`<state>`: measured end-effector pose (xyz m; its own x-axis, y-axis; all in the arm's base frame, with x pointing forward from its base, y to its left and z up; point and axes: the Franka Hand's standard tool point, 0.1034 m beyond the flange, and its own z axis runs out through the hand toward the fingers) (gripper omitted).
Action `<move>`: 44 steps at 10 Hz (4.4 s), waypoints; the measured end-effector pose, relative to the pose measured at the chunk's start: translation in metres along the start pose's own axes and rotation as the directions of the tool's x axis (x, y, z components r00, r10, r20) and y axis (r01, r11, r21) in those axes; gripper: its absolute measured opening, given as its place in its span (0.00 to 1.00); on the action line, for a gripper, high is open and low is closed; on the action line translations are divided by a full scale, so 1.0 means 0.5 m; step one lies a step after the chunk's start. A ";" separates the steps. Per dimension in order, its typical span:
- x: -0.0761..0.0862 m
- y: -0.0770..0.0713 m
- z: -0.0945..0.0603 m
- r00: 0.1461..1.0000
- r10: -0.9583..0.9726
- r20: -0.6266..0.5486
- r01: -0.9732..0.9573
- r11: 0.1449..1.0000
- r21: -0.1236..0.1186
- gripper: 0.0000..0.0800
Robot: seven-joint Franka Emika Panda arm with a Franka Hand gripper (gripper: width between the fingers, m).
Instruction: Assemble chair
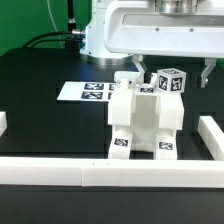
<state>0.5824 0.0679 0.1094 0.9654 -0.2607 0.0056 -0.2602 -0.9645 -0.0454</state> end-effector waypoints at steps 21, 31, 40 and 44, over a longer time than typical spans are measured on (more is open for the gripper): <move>0.000 0.001 0.001 0.932 0.362 0.002 -0.362 0.932 0.002 0.35; 0.014 0.007 -0.038 0.989 0.147 -0.027 -0.146 0.989 0.024 0.81; -0.004 0.017 -0.057 0.995 -0.059 -0.087 0.062 0.998 0.034 0.81; -0.032 0.085 -0.092 0.929 -0.341 -0.146 0.352 0.934 0.053 0.81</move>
Offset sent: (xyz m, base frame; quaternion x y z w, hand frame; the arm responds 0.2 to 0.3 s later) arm -0.0007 0.0011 -0.0005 0.0001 0.0043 -0.1899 0.9818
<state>0.5550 0.0292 0.1536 0.9827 0.0810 0.1665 0.0976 -0.9908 -0.0937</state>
